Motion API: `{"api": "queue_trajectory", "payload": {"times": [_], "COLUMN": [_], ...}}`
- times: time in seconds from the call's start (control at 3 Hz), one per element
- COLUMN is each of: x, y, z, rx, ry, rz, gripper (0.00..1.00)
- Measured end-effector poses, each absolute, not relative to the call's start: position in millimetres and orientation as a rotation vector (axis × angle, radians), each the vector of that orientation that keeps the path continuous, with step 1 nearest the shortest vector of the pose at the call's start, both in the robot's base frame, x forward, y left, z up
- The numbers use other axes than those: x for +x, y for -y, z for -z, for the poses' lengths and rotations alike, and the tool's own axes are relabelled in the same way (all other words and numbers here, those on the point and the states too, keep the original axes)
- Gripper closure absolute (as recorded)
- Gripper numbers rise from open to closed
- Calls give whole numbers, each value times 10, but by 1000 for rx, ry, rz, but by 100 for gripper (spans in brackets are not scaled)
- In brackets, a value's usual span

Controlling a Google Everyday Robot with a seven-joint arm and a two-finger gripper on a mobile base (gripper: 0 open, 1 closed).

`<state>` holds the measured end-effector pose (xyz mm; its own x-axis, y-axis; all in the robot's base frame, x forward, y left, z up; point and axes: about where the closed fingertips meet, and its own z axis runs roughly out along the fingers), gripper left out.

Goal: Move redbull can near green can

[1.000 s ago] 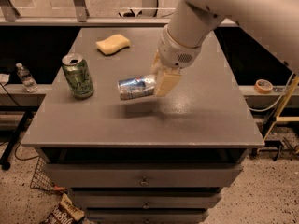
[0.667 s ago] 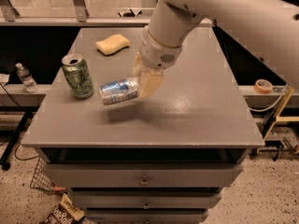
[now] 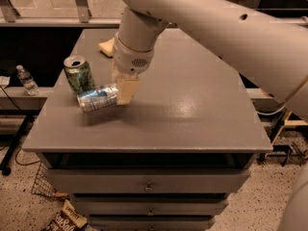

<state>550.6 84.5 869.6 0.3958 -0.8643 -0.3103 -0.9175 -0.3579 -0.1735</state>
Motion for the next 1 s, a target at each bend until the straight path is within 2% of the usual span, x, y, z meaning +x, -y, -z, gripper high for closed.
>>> {"api": "queue_trajectory", "payload": {"times": [0.67,1.0], "x": [5497,5496], "y": [-1037,-1041], "z": [-8486,-8481], "rx": [-2316,-2319], "ry": [-1629,-1626], "rz": [-300,-299], "gripper": [100,81]}}
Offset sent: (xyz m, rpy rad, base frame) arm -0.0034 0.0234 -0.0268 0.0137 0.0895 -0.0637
